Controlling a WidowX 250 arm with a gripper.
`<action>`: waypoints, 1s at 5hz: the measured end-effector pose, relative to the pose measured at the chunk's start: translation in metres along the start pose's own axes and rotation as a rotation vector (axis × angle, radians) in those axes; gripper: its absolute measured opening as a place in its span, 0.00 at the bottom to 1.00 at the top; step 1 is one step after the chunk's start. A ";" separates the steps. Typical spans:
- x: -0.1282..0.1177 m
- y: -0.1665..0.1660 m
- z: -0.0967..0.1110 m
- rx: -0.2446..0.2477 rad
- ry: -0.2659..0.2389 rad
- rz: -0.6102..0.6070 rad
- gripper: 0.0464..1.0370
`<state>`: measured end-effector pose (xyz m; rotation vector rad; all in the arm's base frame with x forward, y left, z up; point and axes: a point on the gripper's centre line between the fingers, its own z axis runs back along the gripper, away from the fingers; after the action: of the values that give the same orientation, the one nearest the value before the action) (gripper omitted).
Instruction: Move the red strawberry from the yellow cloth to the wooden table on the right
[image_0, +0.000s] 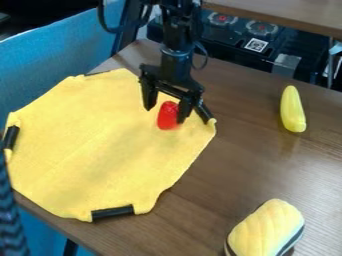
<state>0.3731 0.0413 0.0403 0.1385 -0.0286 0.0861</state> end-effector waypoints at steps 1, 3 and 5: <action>0.001 0.000 0.000 0.002 0.001 0.014 0.92; 0.000 0.000 0.000 -0.002 0.006 0.028 0.66; -0.005 -0.015 0.011 -0.009 -0.006 0.010 0.66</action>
<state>0.3688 0.0247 0.0490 0.1301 -0.0356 0.0956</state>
